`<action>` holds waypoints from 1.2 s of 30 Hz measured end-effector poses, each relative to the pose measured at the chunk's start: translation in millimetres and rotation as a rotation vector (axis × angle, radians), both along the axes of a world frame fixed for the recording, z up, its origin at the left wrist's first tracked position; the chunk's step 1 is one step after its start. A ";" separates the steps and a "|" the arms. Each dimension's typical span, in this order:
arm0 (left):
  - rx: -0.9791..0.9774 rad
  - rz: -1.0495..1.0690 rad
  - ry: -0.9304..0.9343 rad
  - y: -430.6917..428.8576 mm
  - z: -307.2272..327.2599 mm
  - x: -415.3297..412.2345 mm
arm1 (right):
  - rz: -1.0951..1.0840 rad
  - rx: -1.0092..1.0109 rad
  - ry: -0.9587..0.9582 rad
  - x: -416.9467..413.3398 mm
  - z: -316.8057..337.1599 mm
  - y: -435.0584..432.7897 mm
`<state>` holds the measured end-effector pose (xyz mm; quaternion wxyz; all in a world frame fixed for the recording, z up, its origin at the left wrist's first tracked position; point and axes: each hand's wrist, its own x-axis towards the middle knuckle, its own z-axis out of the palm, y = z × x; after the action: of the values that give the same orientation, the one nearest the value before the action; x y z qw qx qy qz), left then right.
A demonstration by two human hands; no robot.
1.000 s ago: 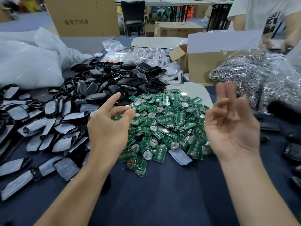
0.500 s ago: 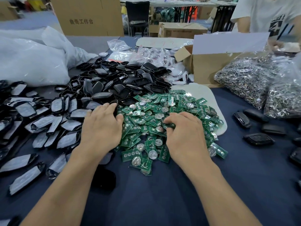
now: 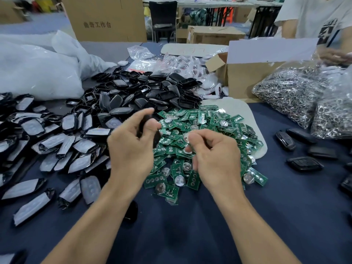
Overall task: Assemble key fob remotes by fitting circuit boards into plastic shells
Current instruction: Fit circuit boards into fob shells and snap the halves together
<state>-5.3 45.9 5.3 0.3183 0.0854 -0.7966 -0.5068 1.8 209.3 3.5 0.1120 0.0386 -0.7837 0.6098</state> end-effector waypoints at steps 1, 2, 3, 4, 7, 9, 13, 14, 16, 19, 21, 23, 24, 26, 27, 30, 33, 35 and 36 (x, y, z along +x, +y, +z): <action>-0.095 -0.012 -0.019 4.3 -2.0 2.6 | 0.010 -0.018 -0.020 -0.5 0.7 -1.1; -0.217 -0.010 -0.035 7.2 -3.8 4.8 | 0.019 -0.034 -0.045 -1.1 0.9 -1.6; -0.339 -0.001 -0.038 9.0 -4.5 6.5 | 0.030 -0.051 -0.073 -1.8 0.4 -2.2; -0.453 0.007 -0.043 9.5 -5.2 7.0 | 0.041 -0.073 -0.101 -2.7 -0.6 -2.5; -0.581 -0.071 -0.111 7.8 -10.2 2.9 | 0.039 -0.214 -0.154 -6.1 -3.1 -2.2; -0.538 -0.155 -0.191 6.7 -10.0 2.4 | 0.040 -0.300 -0.182 -7.6 -2.6 -1.5; -0.287 -0.199 -0.223 2.7 -5.5 4.1 | 0.036 -0.408 -0.210 -9.3 0.2 0.8; -0.238 -0.170 -0.206 0.8 -4.8 3.6 | 0.034 -0.449 -0.217 -9.5 1.4 2.4; -0.193 -0.102 -0.194 -5.7 -0.7 1.0 | 0.033 -0.521 -0.239 -9.8 3.8 5.3; -0.238 -0.032 -0.211 -17.9 9.9 -13.7 | 0.024 -0.549 -0.255 -10.6 5.0 8.8; -0.329 0.024 -0.287 -25.3 14.3 -31.8 | 0.025 -0.542 -0.254 -10.3 6.3 8.8; -0.475 0.047 -0.428 -27.5 16.2 -54.8 | 0.034 -0.526 -0.258 -10.1 7.3 9.4; -0.545 0.051 -0.506 -27.3 16.0 -64.9 | 0.039 -0.519 -0.262 -10.0 7.4 10.1; -0.628 0.059 -0.609 -26.0 13.0 -80.4 | 0.043 -0.479 -0.262 -9.8 7.5 11.5; -0.633 0.064 -0.612 -25.9 10.7 -86.5 | 0.045 -0.451 -0.253 -9.3 8.0 12.0; -0.462 0.034 -0.604 -28.9 9.7 -98.2 | 0.082 -0.457 -0.217 -7.3 10.8 12.5; -0.421 0.088 -0.562 -30.2 15.4 -96.6 | 0.112 -0.571 -0.227 -8.5 12.7 13.5; -0.383 0.151 -0.416 -27.5 21.8 -83.5 | 0.101 -0.605 -0.245 -10.4 11.3 14.6; -0.276 0.120 -0.329 -24.6 24.1 -73.6 | 0.083 -0.584 -0.249 -11.2 9.6 15.0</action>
<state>-78.8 21.4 29.3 0.2224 0.1697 -0.8930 -0.3526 -9.4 224.3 13.1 -0.0035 -0.0379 -0.5810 0.8130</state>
